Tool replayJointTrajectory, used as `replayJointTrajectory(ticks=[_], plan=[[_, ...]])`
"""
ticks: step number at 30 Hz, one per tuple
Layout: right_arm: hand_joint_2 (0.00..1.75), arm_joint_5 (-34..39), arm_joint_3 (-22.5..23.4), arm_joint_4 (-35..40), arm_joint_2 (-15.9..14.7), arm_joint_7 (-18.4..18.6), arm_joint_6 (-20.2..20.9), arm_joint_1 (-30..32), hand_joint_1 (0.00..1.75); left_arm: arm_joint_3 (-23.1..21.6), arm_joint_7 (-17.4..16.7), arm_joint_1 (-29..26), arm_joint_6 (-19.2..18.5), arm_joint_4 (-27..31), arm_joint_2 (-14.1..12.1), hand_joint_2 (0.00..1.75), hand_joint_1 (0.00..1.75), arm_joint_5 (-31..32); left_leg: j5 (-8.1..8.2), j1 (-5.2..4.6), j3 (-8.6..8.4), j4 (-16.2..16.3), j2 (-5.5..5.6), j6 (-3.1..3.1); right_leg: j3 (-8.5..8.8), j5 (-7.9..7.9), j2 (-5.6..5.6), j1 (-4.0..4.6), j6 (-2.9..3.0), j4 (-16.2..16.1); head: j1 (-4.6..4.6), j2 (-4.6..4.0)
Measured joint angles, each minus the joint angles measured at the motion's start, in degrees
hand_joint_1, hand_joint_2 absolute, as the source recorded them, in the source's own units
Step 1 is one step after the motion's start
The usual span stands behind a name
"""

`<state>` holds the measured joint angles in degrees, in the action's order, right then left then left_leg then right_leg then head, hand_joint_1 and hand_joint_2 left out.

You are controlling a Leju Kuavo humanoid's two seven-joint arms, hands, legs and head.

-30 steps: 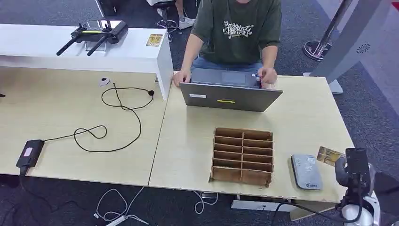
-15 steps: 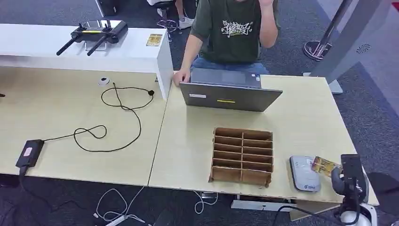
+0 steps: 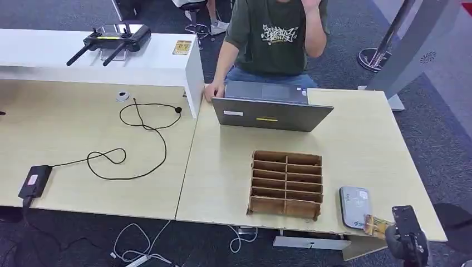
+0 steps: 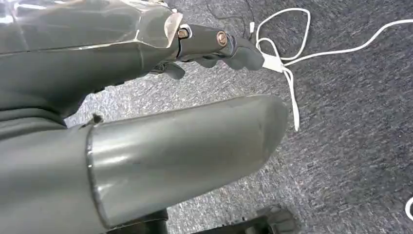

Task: Pass the card to the sensor for recognition and then transmit it.

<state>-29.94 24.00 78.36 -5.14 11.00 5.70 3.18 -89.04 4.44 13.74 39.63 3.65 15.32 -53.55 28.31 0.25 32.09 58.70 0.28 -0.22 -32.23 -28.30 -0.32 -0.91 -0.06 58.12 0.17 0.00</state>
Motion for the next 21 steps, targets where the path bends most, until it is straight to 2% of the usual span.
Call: replayJointTrajectory(ticks=[3,15,21], plan=[[1.75,-0.7,0.5,-0.4,0.5,-0.4,0.7,0.2,1.75,0.0,-3.2,-0.4,-0.6,1.3,-0.6,0.0,0.0,0.0,0.0,0.0,-0.02,0.0,-0.02,0.0,0.01,0.01,0.02,0.0,0.0,0.0,-0.02,0.0],[1.75,-2.3,1.3,-2.1,1.2,-0.5,0.5,-0.5,1.75,0.0,-5.6,-0.7,-0.1,4.7,-1.5,0.0,0.0,1.6,-0.01,0.0,-0.06,0.0,-0.04,0.01,0.06,0.01,0.03,0.0,0.0,0.0,0.0,0.0],[1.75,-4.3,1.3,-1.9,1.8,-1.9,-3.5,-0.5,1.75,0.0,-6.2,-0.7,0.2,5.1,-1.6,0.0,0.0,3.1,-0.01,-0.01,-0.07,0.0,-0.03,0.01,0.09,0.06,0.02,-0.01,-0.07,0.0,0.02,0.0]])
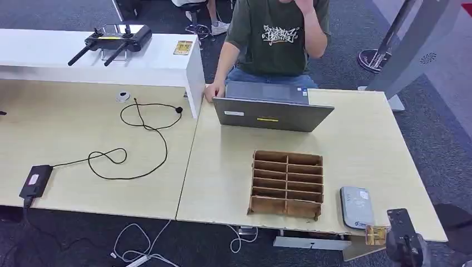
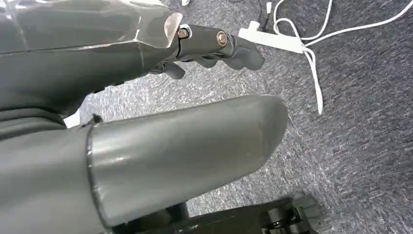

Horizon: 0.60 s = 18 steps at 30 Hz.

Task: Pass the card to the sensor for recognition and then transmit it.

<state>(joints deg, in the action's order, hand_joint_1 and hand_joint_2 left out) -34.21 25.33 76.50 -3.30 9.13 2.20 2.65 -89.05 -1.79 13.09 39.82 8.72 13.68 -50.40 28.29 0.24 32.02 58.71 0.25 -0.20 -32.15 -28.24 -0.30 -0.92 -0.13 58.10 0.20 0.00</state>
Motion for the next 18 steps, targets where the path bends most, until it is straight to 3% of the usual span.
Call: replayJointTrajectory(ticks=[11,18], plan=[[1.75,3.9,-0.2,12.1,2.4,-8.3,-15.9,0.7,1.75,0.2,4.9,-0.1,0.1,-0.9,0.7,0.0,0.0,-1.4,0.0,0.0,0.05,0.0,0.01,0.0,-0.07,0.0,0.0,0.0,0.0,0.0,-0.02,0.0],[1.75,6.2,-1.9,18.1,2.5,-10.0,-18.0,1.9,1.75,0.2,4.7,-0.2,0.1,-0.9,0.6,0.0,0.0,-1.7,0.0,0.0,0.07,0.0,0.01,0.0,-0.07,-0.01,0.0,0.0,0.0,0.0,-0.02,0.0]])
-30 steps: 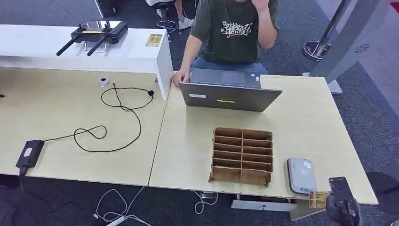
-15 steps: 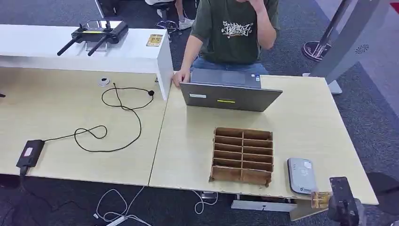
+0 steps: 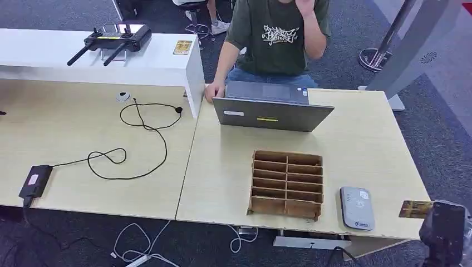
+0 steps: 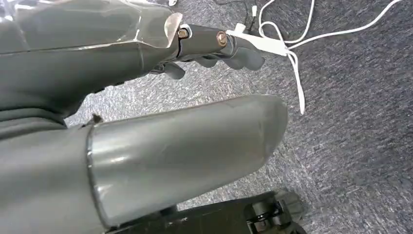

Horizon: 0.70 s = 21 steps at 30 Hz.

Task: Pass the card to the sensor for recognition and then transmit it.

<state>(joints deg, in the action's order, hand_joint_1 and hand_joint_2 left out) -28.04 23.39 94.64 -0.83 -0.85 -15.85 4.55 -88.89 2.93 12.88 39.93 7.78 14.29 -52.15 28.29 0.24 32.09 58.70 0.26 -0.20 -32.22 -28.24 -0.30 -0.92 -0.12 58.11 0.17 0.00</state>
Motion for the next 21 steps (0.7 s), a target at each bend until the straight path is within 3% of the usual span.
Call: replayJointTrajectory(ticks=[5,12,21], plan=[[1.75,0.1,-1.4,1.2,0.0,-0.2,-0.8,0.6,1.75,0.0,-0.7,0.0,0.0,0.0,-0.1,0.0,0.0,0.2,0.0,-0.01,0.0,0.0,0.0,0.0,0.0,0.0,0.0,-0.01,0.0,0.0,0.0,0.0],[1.75,-8.1,-3.6,1.2,0.0,-1.8,-8.2,0.4,1.75,0.0,-0.7,0.0,0.0,0.0,0.0,0.0,0.0,1.1,0.0,0.0,0.01,0.0,0.0,0.0,0.0,0.0,0.0,0.0,0.0,0.0,0.0,0.0],[1.75,-34.2,-6.5,-0.6,0.6,-1.1,-23.0,-3.6,1.75,0.0,0.0,0.3,0.0,-0.1,0.3,0.0,0.0,2.2,-0.03,0.0,0.0,0.0,-0.01,0.01,0.0,0.01,0.0,0.0,0.0,0.0,0.0,0.0]])
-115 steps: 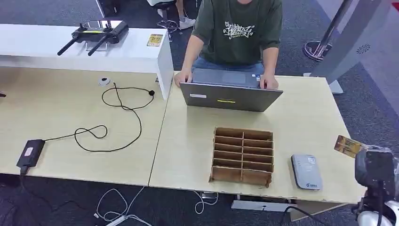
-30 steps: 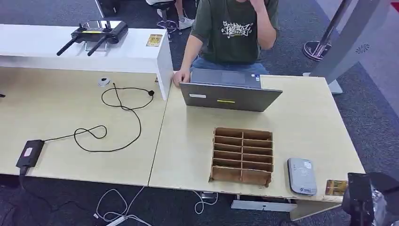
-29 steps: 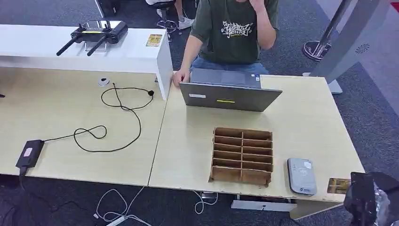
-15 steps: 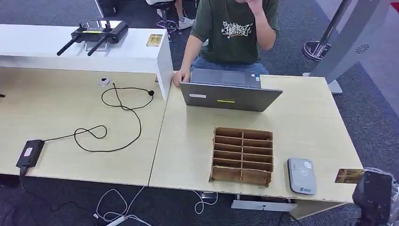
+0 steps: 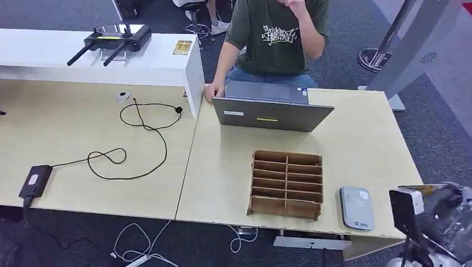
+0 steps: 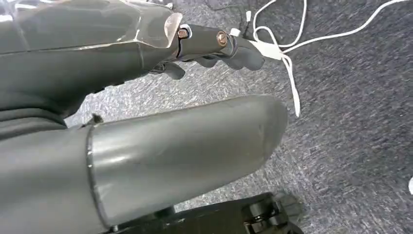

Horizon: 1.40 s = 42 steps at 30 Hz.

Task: Pass the card to the sensor for recognition and then transmit it.

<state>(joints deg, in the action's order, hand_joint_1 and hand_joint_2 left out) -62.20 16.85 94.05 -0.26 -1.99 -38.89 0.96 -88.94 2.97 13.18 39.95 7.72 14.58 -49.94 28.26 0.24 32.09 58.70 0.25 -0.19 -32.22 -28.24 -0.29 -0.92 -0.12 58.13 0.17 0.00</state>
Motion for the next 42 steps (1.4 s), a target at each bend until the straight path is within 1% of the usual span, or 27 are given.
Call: replayJointTrajectory(ticks=[1,4,7,13,18,20,21,23,25,26,28,30,33,37,42], plan=[[1.75,-2.6,0.0,-0.1,0.4,0.0,-0.4,-0.6,1.75,0.0,0.0,0.0,0.0,0.0,0.0,0.0,0.0,0.2,0.0,0.0,0.0,0.0,0.0,0.0,0.0,0.0,0.0,0.0,0.0,0.0,0.02,0.0],[1.75,-14.0,0.0,-0.3,1.9,-1.1,-0.6,-2.9,1.75,0.0,-0.5,0.1,0.0,0.0,0.0,0.0,0.0,1.1,0.0,0.0,-0.01,0.0,-0.03,0.0,0.0,0.01,0.05,0.0,0.01,0.0,0.0,0.0],[1.75,-20.2,-1.0,-1.7,2.6,0.7,-0.6,-5.7,1.75,0.0,-1.3,0.2,-0.2,0.0,0.0,0.0,0.0,1.3,-0.01,0.0,0.0,0.0,-0.02,-0.01,0.0,0.01,0.04,0.0,0.01,0.0,0.0,0.0],[1.75,-22.4,-5.1,-7.2,2.7,4.4,-0.6,-12.2,1.75,0.0,-1.9,0.3,-0.5,0.5,-0.2,0.0,0.0,2.4,-0.05,0.0,0.0,0.0,-0.02,-0.02,0.0,0.04,0.05,0.0,0.02,0.0,0.02,0.0],[1.75,-22.5,-8.7,-13.4,2.7,5.6,-0.6,-18.6,1.75,0.0,-2.4,0.3,-1.0,1.3,-0.4,0.0,0.0,3.1,-0.07,0.0,0.01,0.0,-0.02,-0.04,0.0,0.05,0.05,0.0,0.01,0.0,0.02,0.0],[1.75,-23.0,-10.3,-16.6,2.7,6.3,-0.6,-21.9,1.75,0.0,-3.2,-0.2,-1.7,1.5,-0.5,0.0,0.0,3.0,-0.07,0.01,-0.01,0.0,-0.02,-0.04,0.0,0.05,0.09,0.0,0.01,0.1,0.0,0.0],[1.75,-23.0,-11.0,-18.3,2.7,6.6,-0.6,-23.5,1.75,0.0,-4.5,-0.8,-3.5,1.5,-0.7,0.0,0.0,2.1,-0.07,0.0,-0.04,0.0,-0.06,-0.04,-0.01,0.05,0.13,0.0,0.02,0.1,0.0,0.0],[1.75,-23.2,-12.7,-21.3,2.6,6.9,-0.6,-26.6,1.75,0.3,-7.5,-1.1,-9.1,1.5,-1.0,0.0,0.0,0.3,-0.11,0.02,0.02,0.0,-0.04,-0.05,-0.04,0.06,0.11,0.02,0.02,0.1,0.04,0.0],[1.75,-23.1,-14.5,-24.6,2.7,7.1,-0.6,-29.8,1.75,0.9,-9.2,-0.8,-11.5,1.5,-1.4,0.0,0.0,-0.6,-0.13,0.02,0.05,0.0,-0.04,-0.06,-0.08,0.1,0.1,0.01,0.06,0.1,-0.02,0.0],[1.75,-23.1,-15.5,-26.5,2.7,7.4,-0.6,-31.3,1.75,1.2,-10.6,-0.3,-12.9,1.5,-1.5,0.0,0.0,-0.9,-0.14,0.02,0.06,0.0,-0.03,-0.08,-0.07,0.11,0.08,0.02,0.06,0.1,0.02,0.0],[1.75,-23.5,-17.2,-29.4,2.8,8.4,-0.6,-34.5,1.75,1.6,-13.8,0.1,-16.5,1.5,-2.5,0.0,0.0,-1.8,-0.15,0.03,0.04,0.0,-0.03,-0.1,-0.06,0.11,0.1,0.02,0.07,0.1,0.02,0.0],[1.75,-23.6,-19.1,-32.5,2.9,8.8,-0.6,-37.2,1.75,2.1,-15.9,-0.2,-20.3,1.5,-3.9,0.0,0.0,-2.8,-0.17,0.05,0.03,0.0,-0.05,-0.12,-0.08,0.13,0.12,0.04,0.09,0.2,0.02,0.0],[1.75,-24.0,-21.1,-36.6,3.1,9.3,-0.6,-41.0,1.75,2.8,-17.8,-0.7,-22.9,1.4,-5.8,0.0,0.0,-3.7,-0.19,0.06,0.04,0.0,-0.03,-0.15,-0.09,0.13,0.1,0.05,0.1,0.2,0.0,0.0],[1.75,-24.3,-23.4,-41.3,3.8,10.1,-0.6,-45.6,1.75,3.2,-20.1,-0.6,-26.1,1.4,-7.4,0.0,0.0,-4.2,-0.21,0.08,0.05,0.0,-0.01,-0.19,-0.1,0.13,0.08,0.06,0.1,0.2,0.02,0.0],[1.75,-25.5,-25.2,-44.1,4.3,10.6,-0.6,-48.0,1.75,3.4,-21.1,-0.5,-28.5,1.4,-9.0,0.0,0.0,-4.4,-0.21,0.07,0.06,0.0,-0.01,-0.19,-0.09,0.15,0.08,0.05,0.12,0.2,0.02,0.0]])
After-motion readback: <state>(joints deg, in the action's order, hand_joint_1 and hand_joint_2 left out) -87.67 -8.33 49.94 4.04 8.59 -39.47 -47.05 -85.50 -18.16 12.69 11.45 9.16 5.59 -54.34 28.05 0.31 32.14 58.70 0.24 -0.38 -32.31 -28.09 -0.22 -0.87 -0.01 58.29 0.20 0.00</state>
